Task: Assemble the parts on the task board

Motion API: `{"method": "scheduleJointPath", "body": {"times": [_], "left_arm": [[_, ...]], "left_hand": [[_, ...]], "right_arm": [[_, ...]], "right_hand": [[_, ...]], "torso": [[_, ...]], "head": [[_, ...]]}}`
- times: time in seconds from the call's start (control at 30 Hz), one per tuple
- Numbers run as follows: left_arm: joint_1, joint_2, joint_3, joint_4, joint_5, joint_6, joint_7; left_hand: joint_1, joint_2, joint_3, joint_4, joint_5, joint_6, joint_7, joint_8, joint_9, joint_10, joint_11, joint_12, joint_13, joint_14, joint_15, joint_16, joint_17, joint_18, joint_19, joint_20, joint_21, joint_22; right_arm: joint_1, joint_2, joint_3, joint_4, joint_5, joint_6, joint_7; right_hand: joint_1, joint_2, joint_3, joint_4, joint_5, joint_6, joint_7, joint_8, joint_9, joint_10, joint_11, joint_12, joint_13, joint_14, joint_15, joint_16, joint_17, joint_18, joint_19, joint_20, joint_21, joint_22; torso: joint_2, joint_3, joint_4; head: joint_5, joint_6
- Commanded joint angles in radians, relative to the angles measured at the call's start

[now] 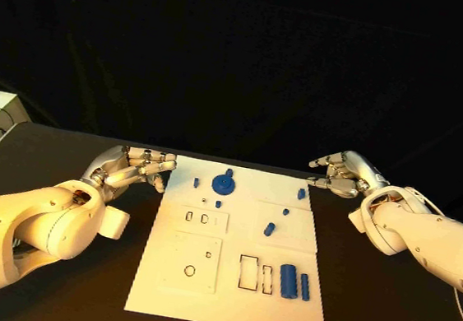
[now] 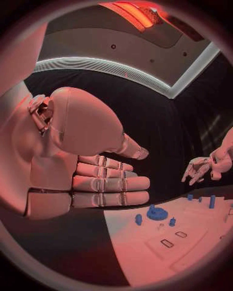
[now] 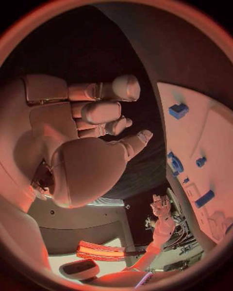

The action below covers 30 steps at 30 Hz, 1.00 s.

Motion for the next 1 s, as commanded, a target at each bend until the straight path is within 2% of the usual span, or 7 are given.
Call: {"method": "scheduleJointPath", "body": {"times": [0.03, 0.27, 0.4, 0.53, 0.67, 0.73, 1.0], "left_arm": [[0.001, -0.002, 0.001, 0.007, -0.029, 0.016, 0.000], [0.001, 0.000, 0.001, 0.007, -0.044, 0.021, -0.010], [0.001, 0.002, 0.001, 0.006, -0.047, 0.023, -0.013], [0.001, 0.004, 0.001, 0.005, -0.049, 0.025, -0.014], [0.001, 0.005, 0.001, 0.005, -0.049, 0.028, -0.014], [0.001, 0.005, 0.001, 0.006, -0.049, 0.029, -0.014], [0.001, 0.004, 0.001, 0.009, -0.049, 0.031, -0.014]], "left_hand": [[0.000, -0.002, 0.001, -0.007, -0.003, -0.002, 0.005, -0.003, 0.000, 0.001, 0.005, 0.005, 0.001, -0.015, 0.003, -0.029, -0.016, 0.006, -0.016, 0.003, -0.021, -0.012], [0.004, -0.005, -0.002, -0.008, -0.004, -0.008, 0.010, -0.003, 0.000, -0.020, 0.016, 0.006, 0.001, -0.050, 0.022, -0.138, -0.085, -0.002, -0.043, 0.027, -0.113, -0.070], [0.005, -0.005, -0.003, -0.008, -0.004, -0.009, 0.010, -0.003, 0.000, -0.034, 0.021, 0.005, 0.000, -0.066, 0.034, -0.202, -0.127, -0.006, -0.052, 0.038, -0.161, -0.101], [0.007, -0.005, -0.005, -0.009, -0.004, -0.011, 0.011, -0.002, 0.001, -0.047, 0.028, 0.007, 0.000, -0.028, 0.047, -0.360, -0.221, -0.001, -0.037, 0.063, -0.270, -0.174], [0.006, -0.005, -0.006, -0.009, -0.003, -0.011, 0.011, -0.004, 0.000, -0.049, 0.032, 0.005, -0.001, -0.025, 0.061, -0.462, -0.262, -0.008, -0.042, 0.077, -0.337, -0.216], [0.006, -0.004, -0.007, -0.009, -0.003, -0.010, 0.010, -0.003, 0.000, -0.049, 0.032, 0.005, 0.000, 0.005, 0.064, -0.535, -0.283, -0.003, -0.018, 0.085, -0.380, -0.246], [0.006, -0.004, -0.008, -0.009, -0.004, -0.009, 0.010, -0.003, 0.000, -0.049, 0.033, 0.005, 0.000, 0.013, 0.065, -0.556, -0.283, -0.008, -0.001, 0.082, -0.409, -0.264]], "right_arm": [[0.000, 0.000, 0.001, -0.025, 0.062, 0.043, 0.068], [-0.011, 0.012, 0.000, -0.072, 0.052, 0.064, 0.068], [-0.020, 0.023, -0.001, -0.095, 0.041, 0.077, 0.065], [-0.029, 0.034, -0.002, -0.111, 0.021, 0.097, 0.057], [-0.038, 0.048, -0.003, -0.126, -0.005, 0.117, 0.047], [-0.042, 0.055, -0.004, -0.133, -0.013, 0.123, 0.042], [-0.051, 0.074, -0.004, -0.157, -0.025, 0.136, 0.032]], "right_hand": [[0.007, -0.002, -0.006, 0.000, -0.003, -0.006, 0.005, -0.002, -0.001, -0.006, 0.001, -0.004, -0.002, -0.004, 0.004, -0.003, 0.000, 0.018, -0.006, 0.001, -0.005, 0.081], [0.010, -0.008, -0.019, 0.004, -0.001, -0.020, 0.008, -0.003, -0.001, -0.014, 0.004, -0.010, -0.009, -0.004, 0.005, -0.008, -0.001, 0.019, -0.007, 0.002, -0.016, 0.079], [0.014, -0.014, -0.026, 0.006, -0.002, -0.030, 0.011, -0.003, -0.001, -0.018, 0.006, -0.014, -0.013, -0.005, 0.007, -0.010, -0.002, 0.020, -0.008, 0.004, -0.024, 0.078], [0.020, -0.017, -0.037, 0.010, -0.007, -0.040, 0.013, -0.002, 0.000, -0.023, 0.008, -0.015, -0.017, -0.004, 0.009, -0.011, 0.001, 0.022, -0.008, 0.006, -0.029, 0.077], [0.024, -0.021, -0.044, 0.012, -0.009, -0.048, 0.015, -0.002, 0.000, -0.028, 0.009, -0.017, -0.020, -0.004, 0.010, -0.012, 0.001, 0.023, -0.009, 0.007, -0.037, 0.076], [0.027, -0.021, -0.046, 0.013, -0.006, -0.050, 0.016, -0.002, 0.000, -0.029, 0.010, -0.016, -0.022, -0.005, 0.011, -0.013, 0.002, 0.024, -0.008, 0.007, -0.036, 0.077], [0.028, -0.022, -0.048, 0.015, -0.001, -0.050, 0.016, -0.002, 0.001, -0.029, 0.010, -0.013, -0.022, -0.004, 0.011, -0.012, 0.004, 0.024, -0.007, 0.008, -0.035, 0.077]], "torso": [[-0.005, 0.0178, 0.0001], [-0.006, 0.0286, -0.0011], [-0.004, 0.0313, -0.0018], [-0.006, 0.0259, 0.0013], [-0.006, 0.0245, 0.0019], [-0.006, 0.0240, 0.0008], [-0.007, 0.0218, 0.0001]], "head": [[-0.001, -0.003], [-0.002, -0.006], [-0.004, -0.008], [-0.011, -0.015], [-0.014, -0.021], [-0.014, -0.023], [-0.019, -0.029]]}}
